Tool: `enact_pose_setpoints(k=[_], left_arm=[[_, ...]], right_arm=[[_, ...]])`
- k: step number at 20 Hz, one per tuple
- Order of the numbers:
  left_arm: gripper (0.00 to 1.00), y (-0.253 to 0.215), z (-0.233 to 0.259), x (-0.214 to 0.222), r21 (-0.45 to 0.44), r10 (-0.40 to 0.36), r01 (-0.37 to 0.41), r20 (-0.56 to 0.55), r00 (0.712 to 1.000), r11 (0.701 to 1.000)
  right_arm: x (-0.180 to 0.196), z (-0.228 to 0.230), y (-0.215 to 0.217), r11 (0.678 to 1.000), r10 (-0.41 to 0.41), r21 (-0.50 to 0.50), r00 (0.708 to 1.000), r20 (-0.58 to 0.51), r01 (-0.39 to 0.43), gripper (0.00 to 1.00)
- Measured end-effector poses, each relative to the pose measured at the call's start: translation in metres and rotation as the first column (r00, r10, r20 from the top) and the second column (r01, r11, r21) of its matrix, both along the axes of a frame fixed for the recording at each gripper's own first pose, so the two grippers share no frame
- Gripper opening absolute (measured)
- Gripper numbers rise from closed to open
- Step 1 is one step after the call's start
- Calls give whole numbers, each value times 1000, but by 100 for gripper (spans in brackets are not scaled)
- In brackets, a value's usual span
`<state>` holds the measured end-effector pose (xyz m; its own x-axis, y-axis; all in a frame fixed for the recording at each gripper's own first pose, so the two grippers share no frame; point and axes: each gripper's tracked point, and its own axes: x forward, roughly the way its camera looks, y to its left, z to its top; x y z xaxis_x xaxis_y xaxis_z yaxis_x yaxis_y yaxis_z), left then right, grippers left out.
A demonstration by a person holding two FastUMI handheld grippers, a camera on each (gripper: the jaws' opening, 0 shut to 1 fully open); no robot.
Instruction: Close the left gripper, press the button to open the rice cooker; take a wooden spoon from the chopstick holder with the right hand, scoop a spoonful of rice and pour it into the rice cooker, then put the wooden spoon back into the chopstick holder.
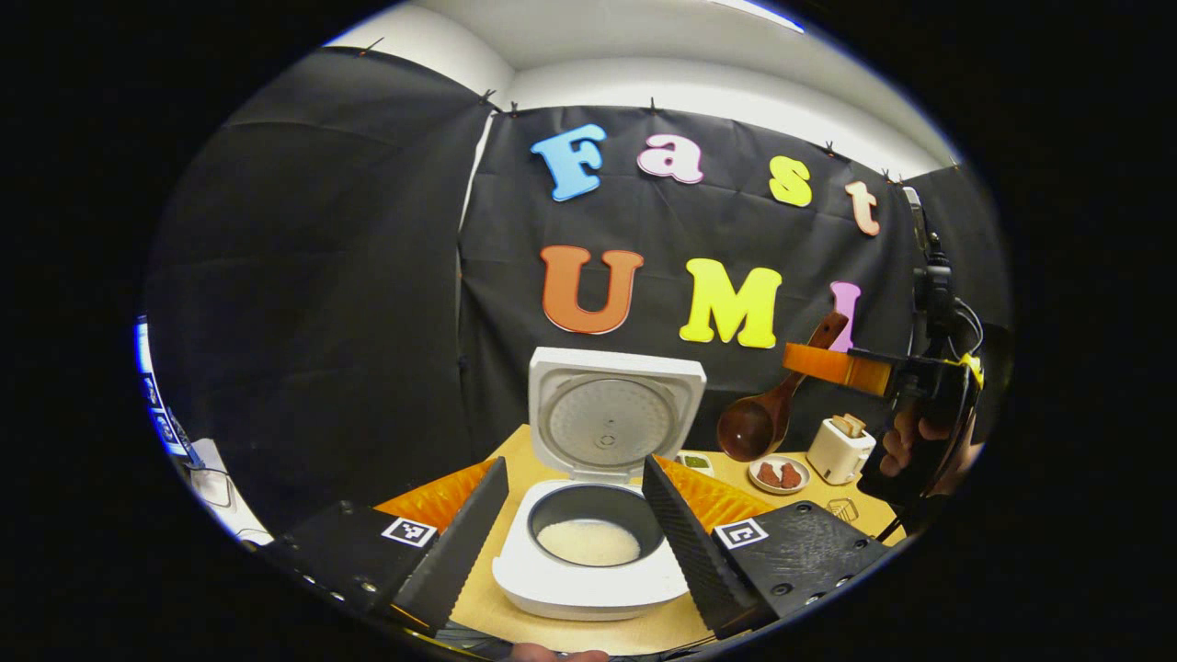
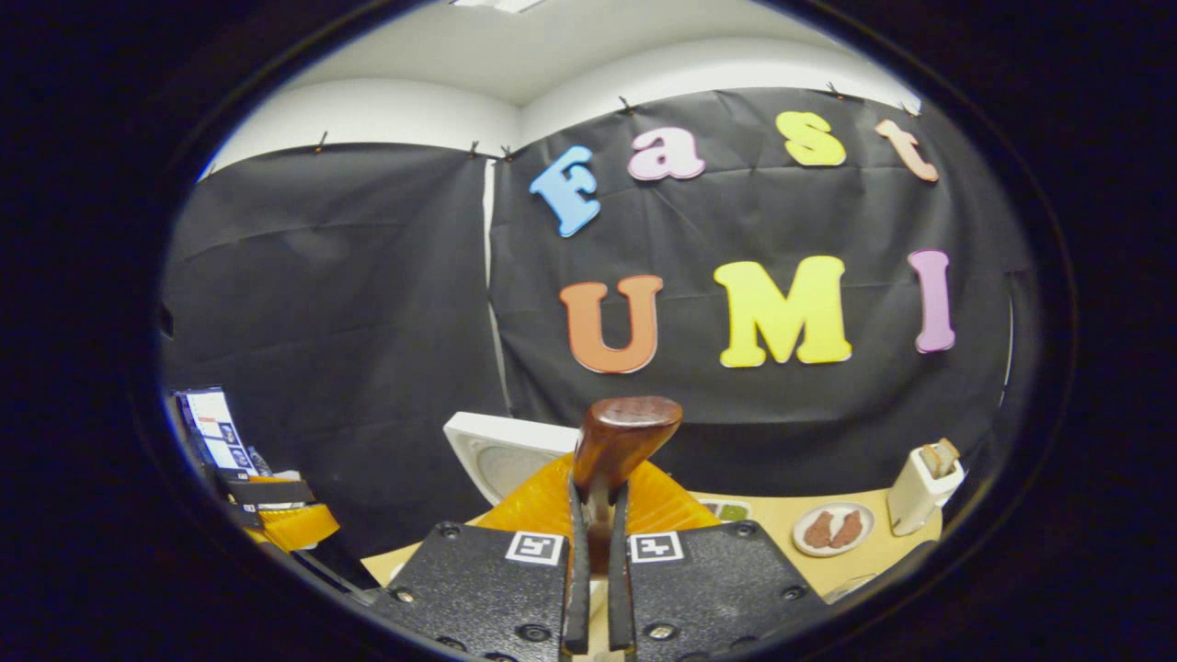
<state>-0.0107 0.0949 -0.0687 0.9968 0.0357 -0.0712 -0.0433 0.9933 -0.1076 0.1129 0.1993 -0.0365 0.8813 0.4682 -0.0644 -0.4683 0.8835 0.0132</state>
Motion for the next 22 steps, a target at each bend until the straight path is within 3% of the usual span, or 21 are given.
enact_pose_setpoints(k=[6,12,16,22], left_arm=[[94,-77,10,21,-1,-114,114,6,993,993],[94,-109,10,48,21,-136,137,-34,990,990],[94,-127,13,58,29,-138,140,-44,989,990],[94,-136,12,55,47,-98,101,-74,992,994]], right_arm=[[-4,8,-148,976,-206,57,978,-38,208,13],[-5,-29,-285,904,-403,94,904,-143,418,13],[7,-71,-332,866,-466,86,858,-214,492,13],[35,-155,-363,822,-483,111,786,-385,559,13]])
